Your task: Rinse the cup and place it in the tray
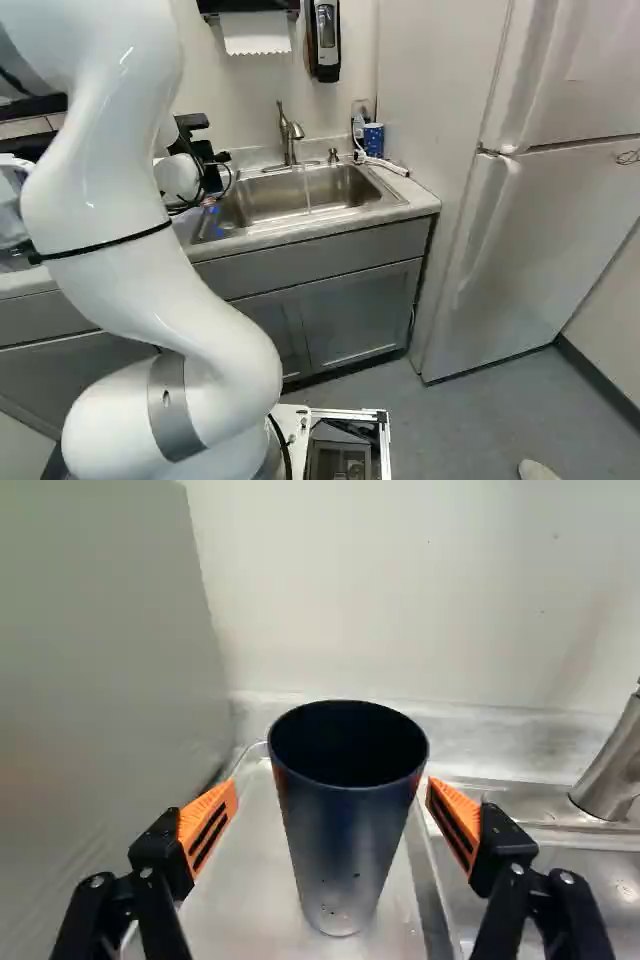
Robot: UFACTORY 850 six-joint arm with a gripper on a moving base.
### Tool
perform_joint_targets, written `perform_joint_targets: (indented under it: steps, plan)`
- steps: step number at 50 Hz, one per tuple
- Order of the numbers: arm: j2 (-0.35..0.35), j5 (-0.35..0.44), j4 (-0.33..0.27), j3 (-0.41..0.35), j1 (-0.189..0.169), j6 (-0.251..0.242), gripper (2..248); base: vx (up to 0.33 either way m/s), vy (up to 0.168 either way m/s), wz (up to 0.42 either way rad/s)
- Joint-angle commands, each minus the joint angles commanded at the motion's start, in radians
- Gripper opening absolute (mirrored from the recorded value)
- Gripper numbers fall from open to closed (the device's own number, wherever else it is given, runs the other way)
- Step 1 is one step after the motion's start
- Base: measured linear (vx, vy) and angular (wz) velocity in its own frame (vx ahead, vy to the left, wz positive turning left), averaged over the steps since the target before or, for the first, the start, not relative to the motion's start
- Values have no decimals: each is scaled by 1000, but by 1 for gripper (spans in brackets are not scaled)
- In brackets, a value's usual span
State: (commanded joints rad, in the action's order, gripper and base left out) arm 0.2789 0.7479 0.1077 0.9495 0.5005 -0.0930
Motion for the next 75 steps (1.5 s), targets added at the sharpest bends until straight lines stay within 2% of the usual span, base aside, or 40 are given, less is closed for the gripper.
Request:
perform_joint_targets:
  steps: [38,75]
  plan:
    - [-55,-7,0,20,-3,0,247,0,0,0]
    - [-147,-97,0,0,-44,0,247,0,0,0]
